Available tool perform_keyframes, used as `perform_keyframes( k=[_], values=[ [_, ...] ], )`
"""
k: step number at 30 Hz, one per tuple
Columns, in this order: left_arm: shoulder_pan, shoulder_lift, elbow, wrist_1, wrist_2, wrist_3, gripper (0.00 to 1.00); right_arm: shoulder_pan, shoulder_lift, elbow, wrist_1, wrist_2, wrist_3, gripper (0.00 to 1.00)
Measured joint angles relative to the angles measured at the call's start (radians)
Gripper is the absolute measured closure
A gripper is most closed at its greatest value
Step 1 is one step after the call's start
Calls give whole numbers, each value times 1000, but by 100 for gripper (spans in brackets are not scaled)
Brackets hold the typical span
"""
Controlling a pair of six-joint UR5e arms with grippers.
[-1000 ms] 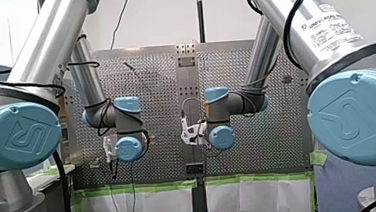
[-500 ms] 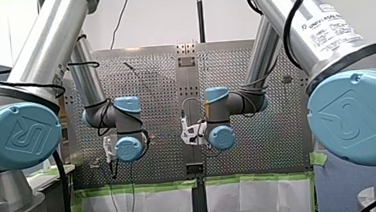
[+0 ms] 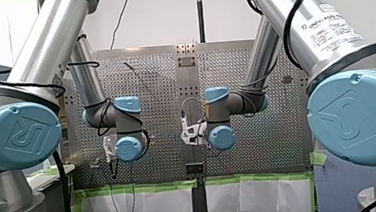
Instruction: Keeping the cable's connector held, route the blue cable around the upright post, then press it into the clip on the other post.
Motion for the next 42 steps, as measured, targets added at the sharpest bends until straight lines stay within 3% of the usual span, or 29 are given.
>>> perform_keyframes(
  k=[6, 15, 21, 25, 29, 32, 36, 42],
  values=[
    [4, -24, -1, -2, -11, 2, 100, 25, 39, 2, 37, 7, -1, 100],
    [5, -30, -1, -2, -12, 3, 100, 29, 118, 2, 54, 8, -1, 100],
    [5, -30, -1, -2, -12, 3, 100, 30, 140, 2, 54, 8, -1, 100],
    [5, -30, -1, -2, -12, 3, 100, 24, 136, -2, 60, 11, -6, 100],
    [5, -30, -1, -2, -12, 3, 100, -5, 105, -7, 91, 14, -13, 100],
    [5, -30, -1, -2, -12, 3, 100, -16, 78, -8, 119, 14, -14, 100],
    [5, -30, -1, -2, -12, 3, 100, -20, 45, -8, 157, 14, -15, 100],
    [5, -30, -1, -2, -12, 3, 100, -21, 34, -9, 188, 14, -15, 100]
  ],
)
